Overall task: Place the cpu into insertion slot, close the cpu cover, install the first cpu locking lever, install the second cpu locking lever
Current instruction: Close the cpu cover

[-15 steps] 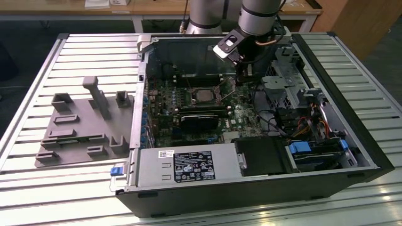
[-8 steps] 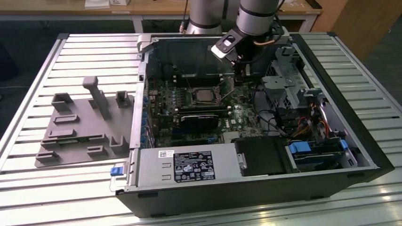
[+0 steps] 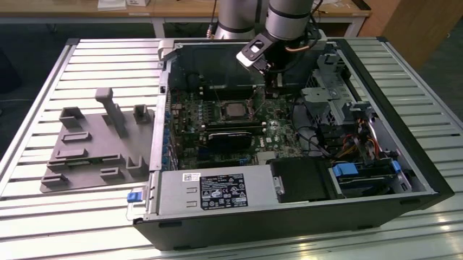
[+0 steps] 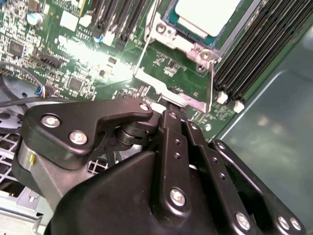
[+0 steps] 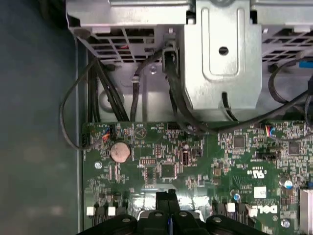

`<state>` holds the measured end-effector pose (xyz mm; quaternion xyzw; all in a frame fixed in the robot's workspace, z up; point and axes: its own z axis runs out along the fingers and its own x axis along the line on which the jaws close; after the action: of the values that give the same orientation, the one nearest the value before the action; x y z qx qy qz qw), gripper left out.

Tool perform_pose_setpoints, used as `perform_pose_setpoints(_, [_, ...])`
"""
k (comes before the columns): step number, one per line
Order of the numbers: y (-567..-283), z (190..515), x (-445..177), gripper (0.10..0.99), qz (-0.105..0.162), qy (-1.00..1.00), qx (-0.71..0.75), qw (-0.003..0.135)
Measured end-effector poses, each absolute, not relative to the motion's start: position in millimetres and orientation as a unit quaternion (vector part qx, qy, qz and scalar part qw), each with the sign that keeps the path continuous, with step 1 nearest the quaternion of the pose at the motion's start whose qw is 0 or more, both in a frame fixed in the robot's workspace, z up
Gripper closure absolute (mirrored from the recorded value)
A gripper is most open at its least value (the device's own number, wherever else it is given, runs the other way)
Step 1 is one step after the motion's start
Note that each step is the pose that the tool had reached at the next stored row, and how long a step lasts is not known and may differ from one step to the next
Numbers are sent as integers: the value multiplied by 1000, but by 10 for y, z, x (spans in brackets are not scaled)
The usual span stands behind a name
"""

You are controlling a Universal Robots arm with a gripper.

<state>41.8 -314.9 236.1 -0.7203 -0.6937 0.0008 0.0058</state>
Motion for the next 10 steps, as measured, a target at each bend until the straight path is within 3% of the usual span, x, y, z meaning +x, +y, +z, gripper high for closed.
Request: perform_pose_setpoints(10, [-3149, 2367, 146, 984, -6, -694, -720, 0])
